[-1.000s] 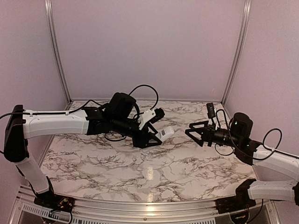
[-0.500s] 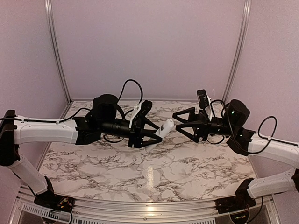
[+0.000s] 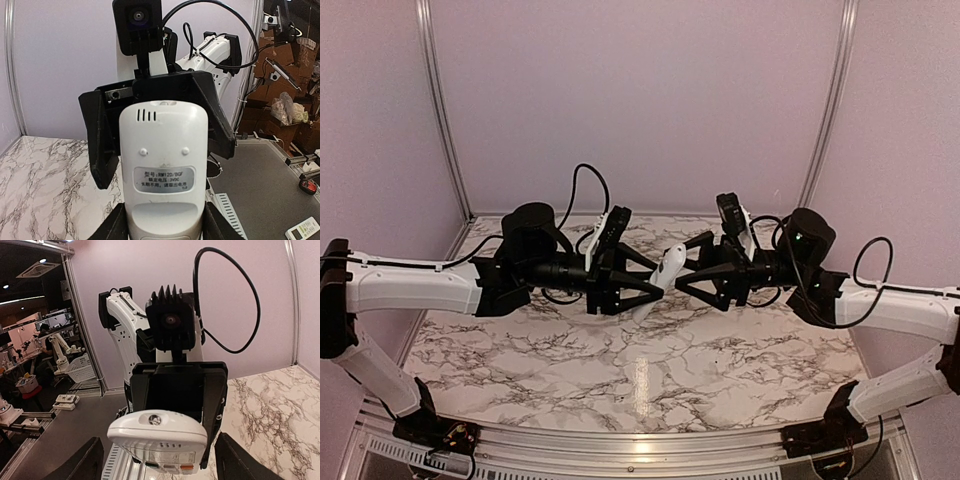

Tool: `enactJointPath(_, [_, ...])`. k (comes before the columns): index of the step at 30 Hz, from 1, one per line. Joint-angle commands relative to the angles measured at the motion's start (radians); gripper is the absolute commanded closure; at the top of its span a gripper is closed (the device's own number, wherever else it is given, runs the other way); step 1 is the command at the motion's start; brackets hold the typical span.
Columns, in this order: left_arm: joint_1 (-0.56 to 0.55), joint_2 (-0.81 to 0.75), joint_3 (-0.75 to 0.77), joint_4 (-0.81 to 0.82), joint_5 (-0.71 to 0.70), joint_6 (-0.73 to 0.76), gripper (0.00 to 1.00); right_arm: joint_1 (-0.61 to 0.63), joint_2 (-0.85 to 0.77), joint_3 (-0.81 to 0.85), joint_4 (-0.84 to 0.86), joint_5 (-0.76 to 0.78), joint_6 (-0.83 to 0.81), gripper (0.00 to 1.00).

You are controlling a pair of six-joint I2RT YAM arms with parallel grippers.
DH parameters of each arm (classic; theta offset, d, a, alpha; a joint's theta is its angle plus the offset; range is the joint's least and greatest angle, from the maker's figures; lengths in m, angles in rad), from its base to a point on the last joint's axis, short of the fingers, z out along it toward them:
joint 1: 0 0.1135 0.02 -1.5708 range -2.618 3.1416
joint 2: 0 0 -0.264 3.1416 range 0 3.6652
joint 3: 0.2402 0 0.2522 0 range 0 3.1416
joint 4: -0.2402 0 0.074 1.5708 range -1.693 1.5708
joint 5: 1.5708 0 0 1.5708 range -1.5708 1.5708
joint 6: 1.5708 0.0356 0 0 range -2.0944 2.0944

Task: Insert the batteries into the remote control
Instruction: Pass from the left arm to the right

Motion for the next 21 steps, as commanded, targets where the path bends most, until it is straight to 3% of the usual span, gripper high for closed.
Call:
enactJointPath(1, [0.008,-0.046,-0.03,0.065,-0.004,-0.011,0.75,0.011,-0.012,0.033,0.003,-0.026,-0.033,0.25])
enactJointPath(21, [0.01,-0.004,-0.036,0.131,-0.035,-0.064,0.74,0.043,0.075,0.085,0.081,-0.015,0.043,0.36])
